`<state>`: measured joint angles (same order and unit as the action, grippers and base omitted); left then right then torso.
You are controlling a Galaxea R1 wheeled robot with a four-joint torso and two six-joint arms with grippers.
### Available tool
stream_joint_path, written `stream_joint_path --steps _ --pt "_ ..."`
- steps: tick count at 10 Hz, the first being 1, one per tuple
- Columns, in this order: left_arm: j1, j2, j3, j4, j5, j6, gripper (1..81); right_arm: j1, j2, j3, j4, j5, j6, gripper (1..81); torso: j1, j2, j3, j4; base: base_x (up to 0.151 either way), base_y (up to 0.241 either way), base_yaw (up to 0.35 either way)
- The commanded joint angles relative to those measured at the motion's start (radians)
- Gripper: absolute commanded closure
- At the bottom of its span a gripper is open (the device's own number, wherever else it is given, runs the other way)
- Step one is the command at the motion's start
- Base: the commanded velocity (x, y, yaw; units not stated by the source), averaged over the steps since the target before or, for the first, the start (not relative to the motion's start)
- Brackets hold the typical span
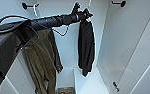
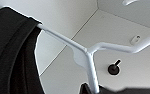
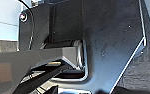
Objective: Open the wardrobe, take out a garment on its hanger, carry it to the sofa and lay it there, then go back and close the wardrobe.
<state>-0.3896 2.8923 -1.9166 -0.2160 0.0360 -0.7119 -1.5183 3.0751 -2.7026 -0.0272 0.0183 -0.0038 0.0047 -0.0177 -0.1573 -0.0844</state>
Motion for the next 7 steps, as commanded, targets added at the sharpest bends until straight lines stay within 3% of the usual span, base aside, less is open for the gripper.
stream_joint_path --steps 1,5,7 --pt "-0.179 0.024 -0.010 0.047 -0.018 0.019 81.1 0.025 0.003 0.008 0.004 -0.064 -0.004 1.0 0.000 0.000 0.000 0.000 0.000 0.000 0.000" --pt "-0.055 0.045 0.111 0.033 -0.069 -0.012 81.1 0.022 0.004 0.009 0.001 -0.037 -0.004 1.0 0.000 0.000 0.000 -0.001 0.000 0.000 0.000" --pt "-0.036 0.039 0.175 0.035 -0.091 -0.011 81.1 0.019 0.004 0.018 0.001 -0.035 -0.004 1.0 0.000 0.000 0.066 -0.001 0.000 0.000 0.000"
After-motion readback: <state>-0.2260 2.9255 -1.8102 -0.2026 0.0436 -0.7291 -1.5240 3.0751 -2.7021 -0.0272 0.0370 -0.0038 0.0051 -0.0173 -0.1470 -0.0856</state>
